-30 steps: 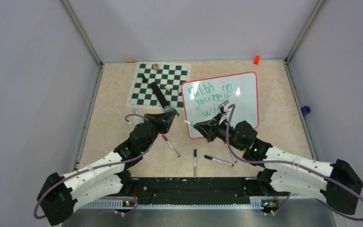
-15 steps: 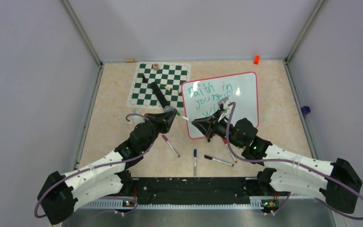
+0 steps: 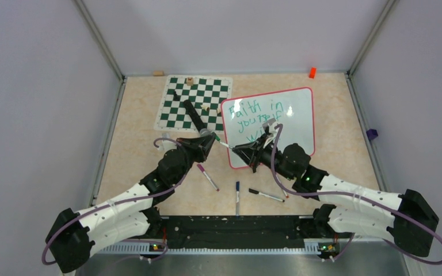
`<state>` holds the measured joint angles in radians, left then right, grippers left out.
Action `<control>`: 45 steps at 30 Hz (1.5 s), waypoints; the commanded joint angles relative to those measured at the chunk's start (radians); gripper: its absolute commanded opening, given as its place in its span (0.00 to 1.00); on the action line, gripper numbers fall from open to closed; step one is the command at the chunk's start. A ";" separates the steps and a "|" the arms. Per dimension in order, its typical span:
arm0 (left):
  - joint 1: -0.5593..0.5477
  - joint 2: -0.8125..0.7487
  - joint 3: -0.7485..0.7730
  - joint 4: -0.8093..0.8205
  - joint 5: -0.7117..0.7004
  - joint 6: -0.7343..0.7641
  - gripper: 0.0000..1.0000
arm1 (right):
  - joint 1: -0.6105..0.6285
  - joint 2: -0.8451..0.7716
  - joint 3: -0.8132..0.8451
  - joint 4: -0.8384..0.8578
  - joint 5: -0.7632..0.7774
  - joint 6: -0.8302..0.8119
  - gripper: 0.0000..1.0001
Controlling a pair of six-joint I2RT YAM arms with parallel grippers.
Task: Write a sentence on the whiteboard
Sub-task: Close the whiteboard marker at the center of the board.
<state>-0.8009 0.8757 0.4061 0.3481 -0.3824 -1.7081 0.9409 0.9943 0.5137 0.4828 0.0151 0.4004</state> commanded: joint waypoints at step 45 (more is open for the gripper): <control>0.002 0.020 -0.016 0.058 -0.023 -0.025 0.00 | 0.013 0.001 0.057 0.050 0.022 -0.021 0.00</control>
<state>-0.8009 0.8883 0.4015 0.3592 -0.3870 -1.7271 0.9409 1.0088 0.5201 0.4862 0.0326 0.3927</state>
